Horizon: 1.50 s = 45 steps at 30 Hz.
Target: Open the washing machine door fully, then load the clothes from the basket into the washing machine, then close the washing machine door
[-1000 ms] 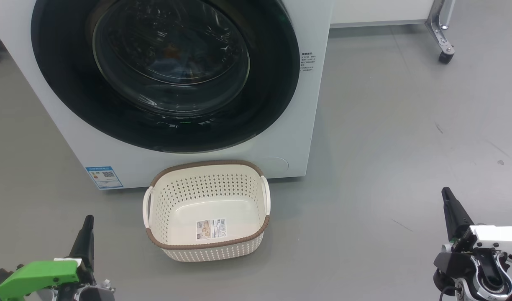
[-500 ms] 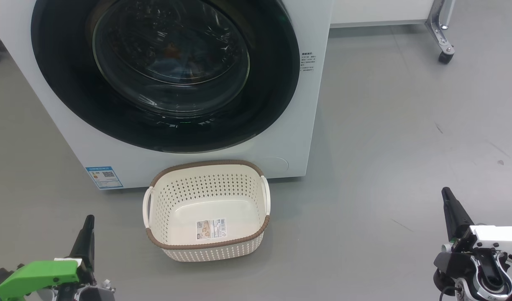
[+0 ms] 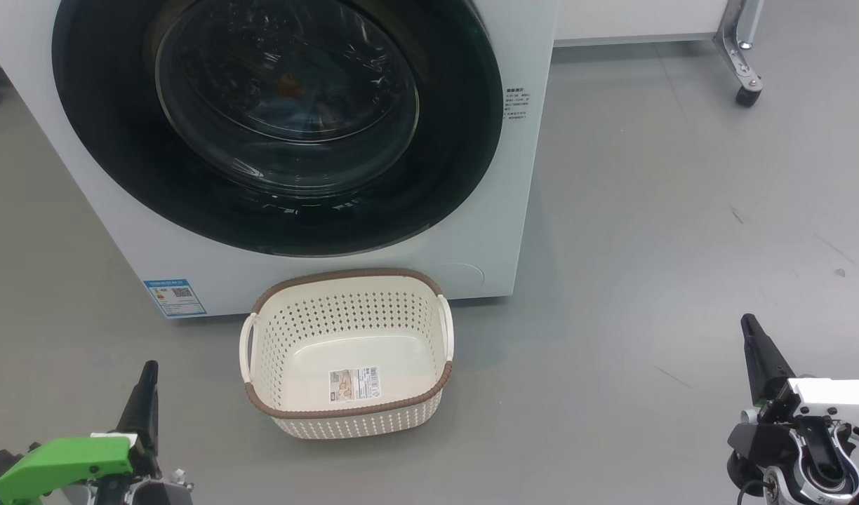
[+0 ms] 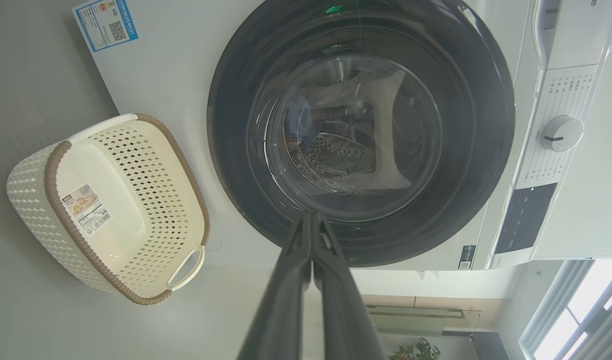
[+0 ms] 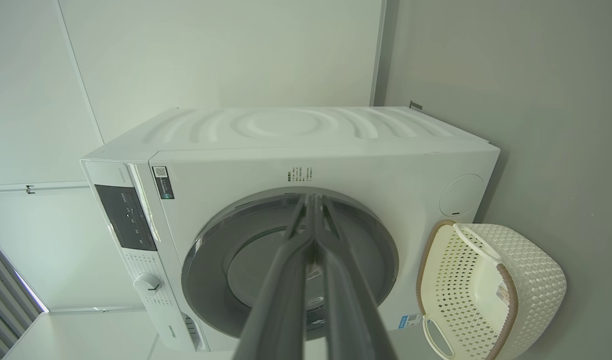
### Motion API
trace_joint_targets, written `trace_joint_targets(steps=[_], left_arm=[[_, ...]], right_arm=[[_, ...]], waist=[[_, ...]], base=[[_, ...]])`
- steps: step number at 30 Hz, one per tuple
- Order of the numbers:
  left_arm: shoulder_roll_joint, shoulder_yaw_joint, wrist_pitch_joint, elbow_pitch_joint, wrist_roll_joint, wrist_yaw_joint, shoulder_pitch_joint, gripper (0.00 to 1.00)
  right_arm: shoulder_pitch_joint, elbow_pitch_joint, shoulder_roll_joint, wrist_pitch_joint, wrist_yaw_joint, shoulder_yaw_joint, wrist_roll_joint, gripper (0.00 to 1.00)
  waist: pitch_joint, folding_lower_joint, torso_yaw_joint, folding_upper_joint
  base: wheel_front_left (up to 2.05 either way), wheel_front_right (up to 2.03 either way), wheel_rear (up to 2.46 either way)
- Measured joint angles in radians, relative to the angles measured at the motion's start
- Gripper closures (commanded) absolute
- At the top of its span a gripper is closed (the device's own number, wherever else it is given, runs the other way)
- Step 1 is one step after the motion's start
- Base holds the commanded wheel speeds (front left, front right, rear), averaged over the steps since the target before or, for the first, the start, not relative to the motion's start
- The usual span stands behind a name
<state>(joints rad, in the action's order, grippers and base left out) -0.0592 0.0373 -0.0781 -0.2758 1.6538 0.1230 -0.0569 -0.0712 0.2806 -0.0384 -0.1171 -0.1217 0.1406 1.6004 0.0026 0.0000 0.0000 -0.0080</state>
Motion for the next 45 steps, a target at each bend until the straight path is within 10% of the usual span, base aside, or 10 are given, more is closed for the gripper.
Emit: trace_joint_targets(steps=[45], left_arm=[[0.000, 0.004, 0.000, 0.001, 0.000, 0.000, 0.000, 1.00]], right_arm=[[0.000, 0.000, 0.000, 0.000, 0.000, 0.000, 0.000, 1.00]], waist=[[0.000, 0.0000, 0.000, 0.0000]], base=[[0.00, 0.00, 0.00]])
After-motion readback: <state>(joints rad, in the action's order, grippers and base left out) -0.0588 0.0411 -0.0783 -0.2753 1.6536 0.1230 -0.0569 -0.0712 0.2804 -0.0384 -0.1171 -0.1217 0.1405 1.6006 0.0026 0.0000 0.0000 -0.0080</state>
